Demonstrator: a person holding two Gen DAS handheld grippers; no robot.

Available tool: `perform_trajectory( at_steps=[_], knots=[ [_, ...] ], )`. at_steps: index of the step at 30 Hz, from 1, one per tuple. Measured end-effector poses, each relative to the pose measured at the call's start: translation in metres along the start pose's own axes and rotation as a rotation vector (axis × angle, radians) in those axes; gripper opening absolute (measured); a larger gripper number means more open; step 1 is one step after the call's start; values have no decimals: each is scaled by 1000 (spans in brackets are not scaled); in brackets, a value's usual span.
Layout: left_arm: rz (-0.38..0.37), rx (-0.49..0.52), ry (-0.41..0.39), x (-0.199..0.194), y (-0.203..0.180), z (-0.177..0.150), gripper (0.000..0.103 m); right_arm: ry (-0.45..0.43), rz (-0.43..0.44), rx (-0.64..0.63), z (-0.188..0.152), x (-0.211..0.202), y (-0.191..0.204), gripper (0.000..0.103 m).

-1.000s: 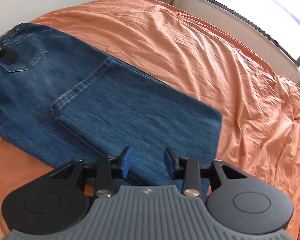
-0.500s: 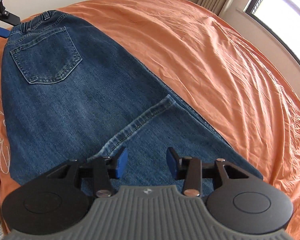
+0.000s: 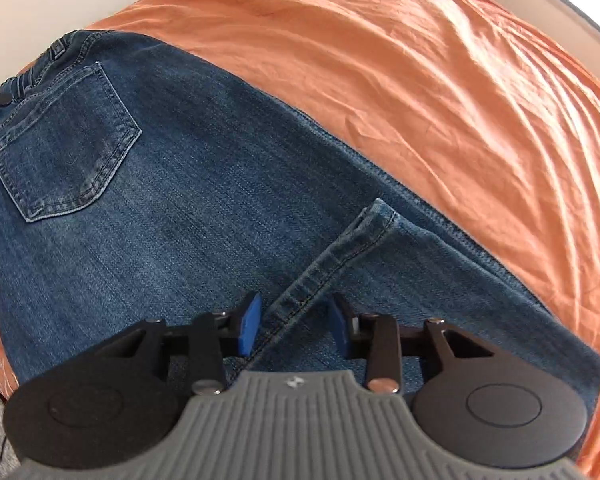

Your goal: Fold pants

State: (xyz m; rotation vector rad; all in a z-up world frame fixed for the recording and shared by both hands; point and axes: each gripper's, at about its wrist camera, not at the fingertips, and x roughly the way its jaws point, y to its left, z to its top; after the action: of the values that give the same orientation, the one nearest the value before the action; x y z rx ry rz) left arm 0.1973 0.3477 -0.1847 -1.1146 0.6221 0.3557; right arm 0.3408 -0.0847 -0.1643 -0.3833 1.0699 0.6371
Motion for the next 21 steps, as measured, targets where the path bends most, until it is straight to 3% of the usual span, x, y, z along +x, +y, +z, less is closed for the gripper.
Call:
perform_trajectory(
  at_steps=[3,7,11,13,16,21],
  knots=[
    [-10,-11,-8,12,2,1,72,17,-8,-7,2,9,3,35],
    [-12,-24,0,20,-2,5,53,15,-10,-4,1,8,4,35],
    [12,29,-24,14,-17,4,37,10,-15,3,0,7,5,35],
    [-14,79,-69,1,-30,-1,23,9,-27,3,-1,6,7,35],
    [-42,180,-122,-19,-61,-10,20,0,-34,11,-1,1,7,35],
    [-62,429,-195,-45,-128,-43,18,-92,-2,121,-12,-38,-7,33]
  ],
)
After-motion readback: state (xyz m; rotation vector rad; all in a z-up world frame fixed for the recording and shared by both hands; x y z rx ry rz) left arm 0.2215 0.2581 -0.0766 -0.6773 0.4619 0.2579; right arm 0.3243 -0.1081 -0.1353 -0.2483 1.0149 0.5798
